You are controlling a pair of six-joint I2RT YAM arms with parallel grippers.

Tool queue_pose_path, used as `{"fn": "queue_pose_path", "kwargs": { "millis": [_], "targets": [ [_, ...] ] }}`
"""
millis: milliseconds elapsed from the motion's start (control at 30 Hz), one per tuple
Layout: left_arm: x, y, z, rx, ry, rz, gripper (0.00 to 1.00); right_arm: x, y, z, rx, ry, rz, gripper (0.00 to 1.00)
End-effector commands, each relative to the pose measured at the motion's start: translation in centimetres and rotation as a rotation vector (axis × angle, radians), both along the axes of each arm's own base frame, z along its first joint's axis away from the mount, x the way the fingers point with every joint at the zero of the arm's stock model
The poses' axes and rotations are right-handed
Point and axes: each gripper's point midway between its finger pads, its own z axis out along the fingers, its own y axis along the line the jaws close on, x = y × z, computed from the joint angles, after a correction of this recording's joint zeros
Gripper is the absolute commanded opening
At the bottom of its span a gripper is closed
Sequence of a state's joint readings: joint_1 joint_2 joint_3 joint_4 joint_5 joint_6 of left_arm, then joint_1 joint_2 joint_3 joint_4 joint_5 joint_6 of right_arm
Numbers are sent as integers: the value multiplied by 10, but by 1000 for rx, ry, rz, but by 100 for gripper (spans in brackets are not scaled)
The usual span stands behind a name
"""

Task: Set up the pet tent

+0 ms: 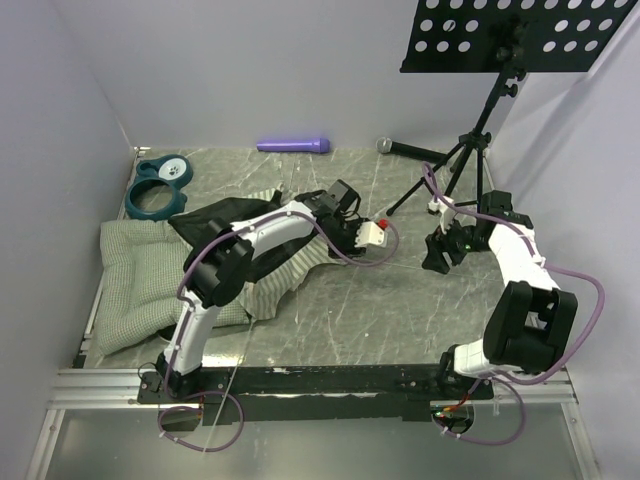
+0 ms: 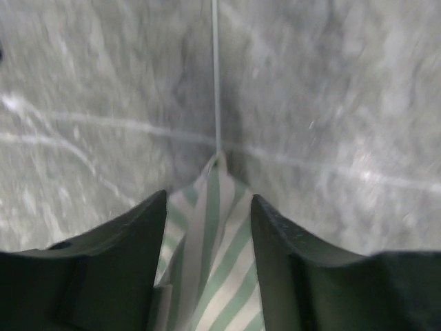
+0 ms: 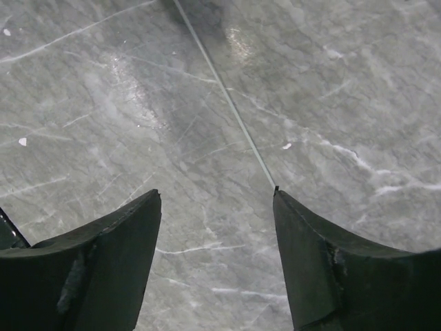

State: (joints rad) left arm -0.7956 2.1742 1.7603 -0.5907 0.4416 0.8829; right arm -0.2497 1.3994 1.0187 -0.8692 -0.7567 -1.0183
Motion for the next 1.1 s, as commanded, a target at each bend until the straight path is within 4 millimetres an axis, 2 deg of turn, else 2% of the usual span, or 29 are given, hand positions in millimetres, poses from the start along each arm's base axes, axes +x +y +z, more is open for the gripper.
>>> {"fn": "queue_pose_path", "kwargs": {
  "millis": [0, 67, 167, 267, 500, 633, 700, 833, 867, 933, 967, 1000, 1033, 1067],
  "targets": [
    [1, 14, 3, 31, -33, -48, 49, 0, 7, -3, 53, 7, 68, 75],
    [-2, 18, 1, 55, -23, -72, 38, 0, 6, -7, 49, 26, 87, 78],
    [-4, 20, 8, 51, 8, -92, 13, 4, 2, -13, 23, 26, 110, 82],
    [-7, 22, 21, 24, 9, -114, 1, 10, -2, -20, 12, 44, 123, 87],
    [-2, 31, 69, -112, -10, -93, 1, 16, 1, -34, 34, 90, 167, 88],
    [3, 33, 84, -136, -29, -87, 1, 12, 10, -35, 66, 130, 197, 85],
    [4, 34, 87, -142, -27, -86, 1, 11, 10, -38, 61, 137, 201, 77],
    [6, 37, 93, -155, -34, -79, 1, 11, 6, -41, 24, 123, 208, 45],
    [5, 36, 95, -162, -36, -78, 1, 12, 5, -40, 16, 113, 207, 33],
    [5, 36, 106, -190, -31, -79, 1, 14, 5, -38, 11, 102, 205, 0],
    [4, 35, 112, -204, -25, -82, 3, 16, 5, -37, 8, 95, 197, 0],
    [2, 33, 122, -232, -15, -79, 18, 16, 7, -35, 8, 85, 203, 0],
    [2, 32, 139, -277, -7, -64, 49, 16, 7, -34, 9, 78, 201, 0],
    [4, 35, 154, -322, 12, -45, 64, 17, 8, -32, 6, 61, 205, 0]
  ]
}}
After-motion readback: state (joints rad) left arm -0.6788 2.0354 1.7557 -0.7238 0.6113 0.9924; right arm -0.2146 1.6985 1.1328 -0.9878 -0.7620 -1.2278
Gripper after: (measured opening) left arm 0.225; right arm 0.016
